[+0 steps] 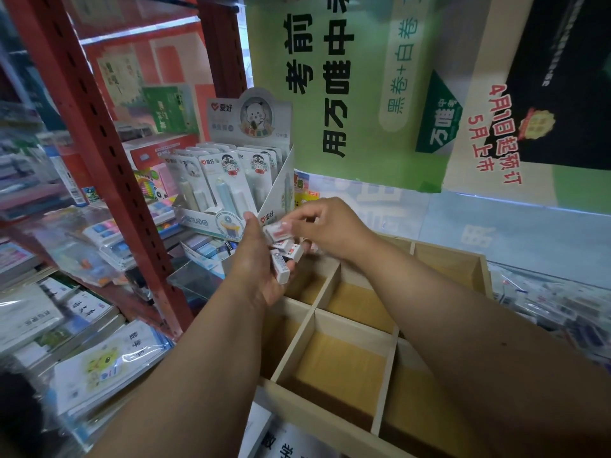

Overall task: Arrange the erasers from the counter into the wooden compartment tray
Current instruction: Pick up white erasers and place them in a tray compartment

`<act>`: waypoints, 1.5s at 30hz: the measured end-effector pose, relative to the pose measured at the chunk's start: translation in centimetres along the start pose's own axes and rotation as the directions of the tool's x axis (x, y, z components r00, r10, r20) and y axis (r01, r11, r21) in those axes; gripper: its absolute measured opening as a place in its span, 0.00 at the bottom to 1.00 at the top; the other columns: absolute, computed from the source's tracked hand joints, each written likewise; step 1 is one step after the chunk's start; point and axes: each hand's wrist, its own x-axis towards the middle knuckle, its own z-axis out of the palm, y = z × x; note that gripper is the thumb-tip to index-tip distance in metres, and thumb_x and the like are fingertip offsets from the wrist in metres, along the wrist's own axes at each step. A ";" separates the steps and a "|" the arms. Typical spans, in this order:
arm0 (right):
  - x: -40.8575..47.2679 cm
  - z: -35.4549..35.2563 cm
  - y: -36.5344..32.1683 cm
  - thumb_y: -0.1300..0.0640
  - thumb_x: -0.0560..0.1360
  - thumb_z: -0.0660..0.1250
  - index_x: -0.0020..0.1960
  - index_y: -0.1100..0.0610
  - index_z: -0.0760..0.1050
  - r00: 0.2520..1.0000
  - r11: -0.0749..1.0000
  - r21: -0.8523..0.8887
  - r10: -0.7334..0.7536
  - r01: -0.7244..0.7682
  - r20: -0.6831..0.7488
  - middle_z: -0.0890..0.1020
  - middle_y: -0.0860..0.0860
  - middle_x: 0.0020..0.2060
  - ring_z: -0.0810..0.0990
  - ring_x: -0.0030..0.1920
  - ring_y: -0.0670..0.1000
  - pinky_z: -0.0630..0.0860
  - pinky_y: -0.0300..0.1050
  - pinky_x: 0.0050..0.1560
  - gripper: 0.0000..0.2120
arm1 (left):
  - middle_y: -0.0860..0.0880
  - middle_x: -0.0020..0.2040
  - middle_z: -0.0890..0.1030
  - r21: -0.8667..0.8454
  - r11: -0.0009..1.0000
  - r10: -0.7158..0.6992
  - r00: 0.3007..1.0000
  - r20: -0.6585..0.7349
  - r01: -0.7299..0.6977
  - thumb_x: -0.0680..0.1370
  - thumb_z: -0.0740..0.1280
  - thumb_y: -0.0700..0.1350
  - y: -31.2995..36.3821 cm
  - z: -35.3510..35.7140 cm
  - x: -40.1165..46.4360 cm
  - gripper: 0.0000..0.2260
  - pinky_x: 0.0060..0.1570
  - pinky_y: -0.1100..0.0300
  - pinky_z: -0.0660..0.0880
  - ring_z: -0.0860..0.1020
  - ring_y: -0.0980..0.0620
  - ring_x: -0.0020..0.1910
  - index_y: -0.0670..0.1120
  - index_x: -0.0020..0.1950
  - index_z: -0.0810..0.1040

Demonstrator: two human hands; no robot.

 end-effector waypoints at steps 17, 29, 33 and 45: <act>0.7 -2.9 5.2 0.64 0.72 0.66 0.43 0.67 0.82 0.949 0.759 -0.578 0.297 -0.299 -0.102 0.83 0.60 0.43 0.80 0.46 0.57 0.77 0.47 0.45 0.08 | 0.40 0.59 0.78 -0.165 0.986 -0.032 0.996 -0.086 0.017 0.81 0.55 0.47 0.1 -0.6 -0.4 0.18 0.21 0.64 0.74 0.83 0.45 0.38 0.44 0.69 0.67; 0.9 -3.2 6.1 0.50 0.76 0.58 0.52 0.53 0.79 0.943 0.609 -0.738 0.312 -0.291 -0.114 0.72 0.50 0.51 0.63 0.53 0.52 0.55 0.47 0.49 0.13 | 0.40 0.50 0.80 -0.060 0.998 -0.014 0.993 -0.116 0.007 0.82 0.58 0.41 -0.1 -0.6 -0.2 0.12 0.22 0.67 0.71 0.82 0.48 0.39 0.44 0.66 0.66; 0.7 -3.0 5.5 0.52 0.77 0.57 0.50 0.54 0.80 0.946 0.648 -0.705 0.307 -0.289 -0.106 0.73 0.51 0.50 0.63 0.52 0.52 0.58 0.48 0.50 0.13 | 0.42 0.48 0.82 -0.005 1.000 0.017 0.991 -0.131 -0.018 0.81 0.63 0.45 -0.2 -0.5 0.1 0.12 0.22 0.66 0.72 0.83 0.51 0.35 0.45 0.64 0.70; -0.5 -0.5 0.8 0.67 0.69 0.73 0.45 0.60 0.80 0.996 0.983 0.173 0.075 -0.064 -0.055 0.80 0.49 0.31 0.77 0.28 0.37 0.72 0.28 0.34 0.07 | 0.47 0.37 0.82 0.035 0.996 0.077 0.997 0.007 -0.078 0.78 0.67 0.47 -0.2 0.0 -0.1 0.12 0.19 0.67 0.72 0.79 0.56 0.29 0.42 0.58 0.75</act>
